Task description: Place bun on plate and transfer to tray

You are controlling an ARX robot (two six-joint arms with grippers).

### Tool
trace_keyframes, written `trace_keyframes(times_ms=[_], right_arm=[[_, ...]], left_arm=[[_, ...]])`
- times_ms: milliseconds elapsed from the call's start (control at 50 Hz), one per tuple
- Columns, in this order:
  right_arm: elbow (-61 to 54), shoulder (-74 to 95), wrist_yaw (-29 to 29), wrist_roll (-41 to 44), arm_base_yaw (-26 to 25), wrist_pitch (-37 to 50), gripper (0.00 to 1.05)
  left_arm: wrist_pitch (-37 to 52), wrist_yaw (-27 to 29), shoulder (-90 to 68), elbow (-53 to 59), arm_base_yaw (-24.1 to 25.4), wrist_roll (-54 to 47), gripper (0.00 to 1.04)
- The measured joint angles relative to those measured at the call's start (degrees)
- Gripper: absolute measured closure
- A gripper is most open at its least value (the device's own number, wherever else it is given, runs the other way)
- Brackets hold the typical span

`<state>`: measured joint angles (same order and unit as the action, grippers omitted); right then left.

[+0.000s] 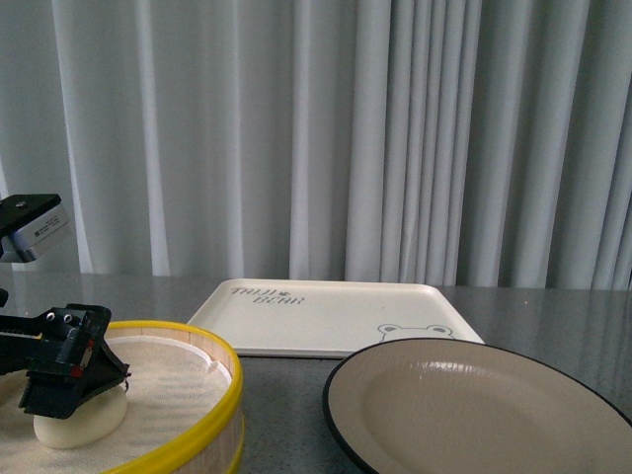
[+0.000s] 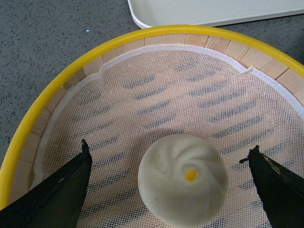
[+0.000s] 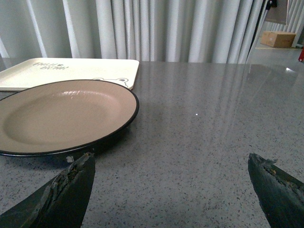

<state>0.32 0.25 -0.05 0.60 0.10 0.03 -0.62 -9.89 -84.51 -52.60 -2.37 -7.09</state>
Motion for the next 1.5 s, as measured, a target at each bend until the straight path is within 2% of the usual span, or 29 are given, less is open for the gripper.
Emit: trace_keyframes(times_ms=[539,819,979,1039,1359,1499], right_arm=[[0.0,0.0,0.0,0.0,0.0,0.0,0.09],[0.0,0.0,0.0,0.0,0.0,0.0,0.09],[0.0,0.0,0.0,0.0,0.0,0.0,0.09],[0.0,0.0,0.0,0.0,0.0,0.0,0.09],[0.0,0.0,0.0,0.0,0.0,0.0,0.09],[0.0,0.0,0.0,0.0,0.0,0.0,0.09]], left_arm=[[3.74,5.03,-1.25,2.23,-2.36,-3.85,0.08],[4.39,6.88,-1.44,2.58,-3.34,-4.87,0.63],[2.1,4.15,1.2,2.58,-3.91,-3.34,0.94],[1.16,3.39,2.73,2.56,-4.37,-2.84,1.01],[-0.37,0.13,7.28,1.11,-6.75,-2.19,1.0],[0.04,-0.52,7.61,-1.01,-9.81,-2.32,1.0]])
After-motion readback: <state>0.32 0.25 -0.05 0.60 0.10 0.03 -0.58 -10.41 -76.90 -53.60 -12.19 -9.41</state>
